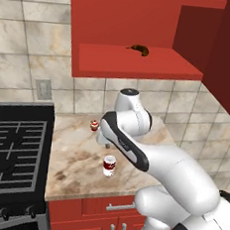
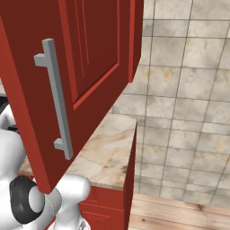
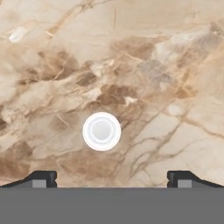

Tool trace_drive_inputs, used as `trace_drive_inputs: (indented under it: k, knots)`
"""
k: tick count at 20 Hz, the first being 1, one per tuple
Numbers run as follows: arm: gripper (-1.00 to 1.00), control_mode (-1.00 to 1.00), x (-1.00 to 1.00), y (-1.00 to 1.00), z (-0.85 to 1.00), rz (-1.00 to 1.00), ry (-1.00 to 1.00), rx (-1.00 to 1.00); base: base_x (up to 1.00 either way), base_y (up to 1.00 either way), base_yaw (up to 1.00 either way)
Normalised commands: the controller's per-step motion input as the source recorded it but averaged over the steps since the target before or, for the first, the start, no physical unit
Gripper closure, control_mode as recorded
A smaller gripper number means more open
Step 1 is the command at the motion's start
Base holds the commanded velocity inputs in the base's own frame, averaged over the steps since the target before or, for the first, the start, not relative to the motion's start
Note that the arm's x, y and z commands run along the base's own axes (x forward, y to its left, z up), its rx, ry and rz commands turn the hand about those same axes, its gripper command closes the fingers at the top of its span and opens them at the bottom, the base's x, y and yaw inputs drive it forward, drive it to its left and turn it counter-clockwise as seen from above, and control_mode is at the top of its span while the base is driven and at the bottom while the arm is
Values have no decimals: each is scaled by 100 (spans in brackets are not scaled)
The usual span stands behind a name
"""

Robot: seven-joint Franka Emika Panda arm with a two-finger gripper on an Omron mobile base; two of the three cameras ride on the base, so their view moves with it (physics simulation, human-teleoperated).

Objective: Pick the canned food and boxed food from the counter and place them in the cabinets closest to them.

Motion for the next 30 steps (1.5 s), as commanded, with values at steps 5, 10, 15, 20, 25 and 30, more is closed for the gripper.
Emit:
trace_drive_inputs:
  k: [5,10,15,20,25,30]
  knots:
    - [-100,-100,14,8,-22,0,1,0,0,0,0]
    - [-100,-100,8,9,-25,0,1,-1,0,0,0]
    - [-100,-100,2,6,-27,0,0,-2,0,0,0]
    - [-100,-100,3,5,-28,0,1,-2,0,0,0]
    - [-100,-100,2,0,-29,0,0,-2,0,0,0]
    - [-100,-100,0,0,-28,0,0,-2,0,0,0]
